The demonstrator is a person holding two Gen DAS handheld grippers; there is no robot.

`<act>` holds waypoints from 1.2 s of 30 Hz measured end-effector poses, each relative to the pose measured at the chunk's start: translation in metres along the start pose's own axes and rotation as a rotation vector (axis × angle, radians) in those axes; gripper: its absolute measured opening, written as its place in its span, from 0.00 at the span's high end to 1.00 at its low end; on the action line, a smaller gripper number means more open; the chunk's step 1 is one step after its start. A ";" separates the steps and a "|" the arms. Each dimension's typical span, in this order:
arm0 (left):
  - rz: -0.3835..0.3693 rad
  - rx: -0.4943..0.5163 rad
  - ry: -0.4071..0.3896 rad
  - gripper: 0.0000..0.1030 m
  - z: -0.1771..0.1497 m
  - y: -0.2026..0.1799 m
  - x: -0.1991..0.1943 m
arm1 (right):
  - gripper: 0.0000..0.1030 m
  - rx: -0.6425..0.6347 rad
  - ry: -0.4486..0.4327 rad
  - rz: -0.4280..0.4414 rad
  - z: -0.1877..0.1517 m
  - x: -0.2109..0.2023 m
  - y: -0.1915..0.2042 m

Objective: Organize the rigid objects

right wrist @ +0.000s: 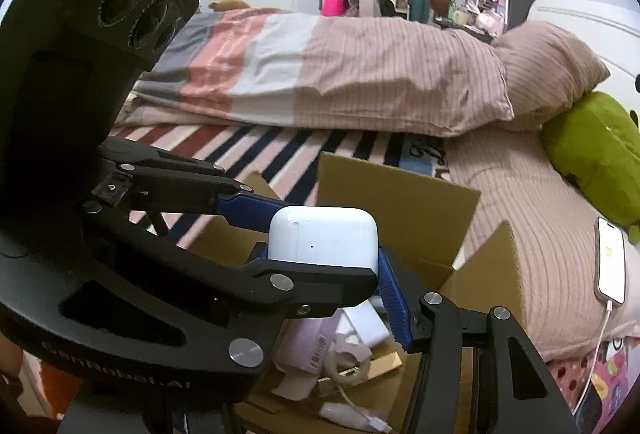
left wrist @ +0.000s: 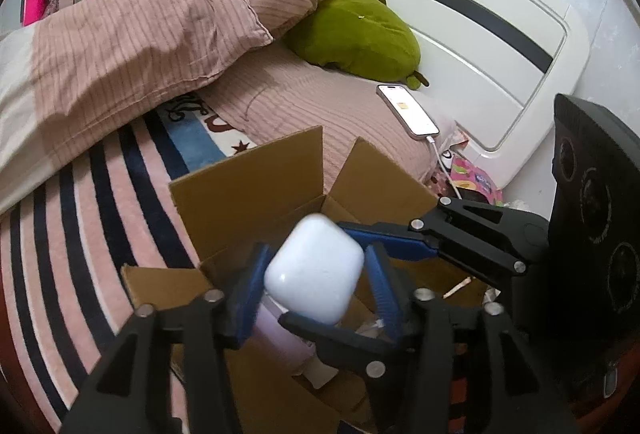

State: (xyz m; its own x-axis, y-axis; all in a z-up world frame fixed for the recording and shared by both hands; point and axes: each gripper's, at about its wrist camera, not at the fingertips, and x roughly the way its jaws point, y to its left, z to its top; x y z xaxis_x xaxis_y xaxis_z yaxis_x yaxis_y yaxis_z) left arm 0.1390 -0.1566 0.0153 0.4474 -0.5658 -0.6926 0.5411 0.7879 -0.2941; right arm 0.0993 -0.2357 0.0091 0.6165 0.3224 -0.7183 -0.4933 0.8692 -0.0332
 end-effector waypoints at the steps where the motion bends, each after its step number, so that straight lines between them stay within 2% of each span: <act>1: 0.012 -0.002 -0.007 0.34 0.000 0.000 0.000 | 0.52 0.000 0.014 0.001 -0.001 0.001 -0.001; 2: 0.018 -0.005 -0.013 0.26 -0.001 0.000 -0.001 | 0.51 0.000 0.019 0.001 -0.001 0.004 -0.003; 3: 0.027 -0.012 -0.022 0.25 -0.001 0.002 -0.004 | 0.49 0.000 0.020 -0.002 -0.002 0.004 -0.004; 5: 0.048 -0.025 -0.030 0.24 -0.003 0.005 -0.009 | 0.39 0.000 0.017 -0.008 -0.003 0.002 -0.004; 8: 0.083 -0.050 -0.057 0.18 -0.009 0.012 -0.022 | 0.38 0.003 0.012 -0.006 -0.002 -0.001 -0.004; 11: 0.138 -0.078 -0.098 0.17 -0.018 0.018 -0.042 | 0.37 0.009 0.008 0.004 -0.001 -0.004 -0.004; 13: 0.198 -0.100 -0.133 0.17 -0.026 0.023 -0.060 | 0.35 0.007 -0.007 0.016 0.000 -0.008 -0.002; 18: 0.339 -0.172 -0.206 0.16 -0.048 0.036 -0.103 | 0.19 0.000 -0.069 0.072 0.004 -0.019 0.003; 20: 0.376 -0.197 -0.233 0.11 -0.056 0.040 -0.117 | 0.12 -0.002 -0.101 0.101 0.005 -0.024 0.005; 23: 0.458 -0.230 -0.275 0.10 -0.069 0.045 -0.138 | 0.07 -0.010 -0.137 0.132 0.005 -0.030 0.008; 27: 0.541 -0.253 -0.296 0.10 -0.081 0.049 -0.153 | 0.06 -0.035 -0.176 0.160 0.006 -0.036 0.012; 36: 0.586 -0.268 -0.302 0.10 -0.090 0.052 -0.161 | 0.06 -0.031 -0.202 0.196 0.004 -0.041 0.011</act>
State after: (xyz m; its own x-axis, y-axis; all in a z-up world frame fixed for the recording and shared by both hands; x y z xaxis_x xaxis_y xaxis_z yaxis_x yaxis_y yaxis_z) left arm 0.0313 -0.0023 0.0520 0.8100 -0.0432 -0.5848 -0.0251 0.9938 -0.1082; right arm 0.0708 -0.2379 0.0413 0.6157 0.5545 -0.5598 -0.6319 0.7719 0.0697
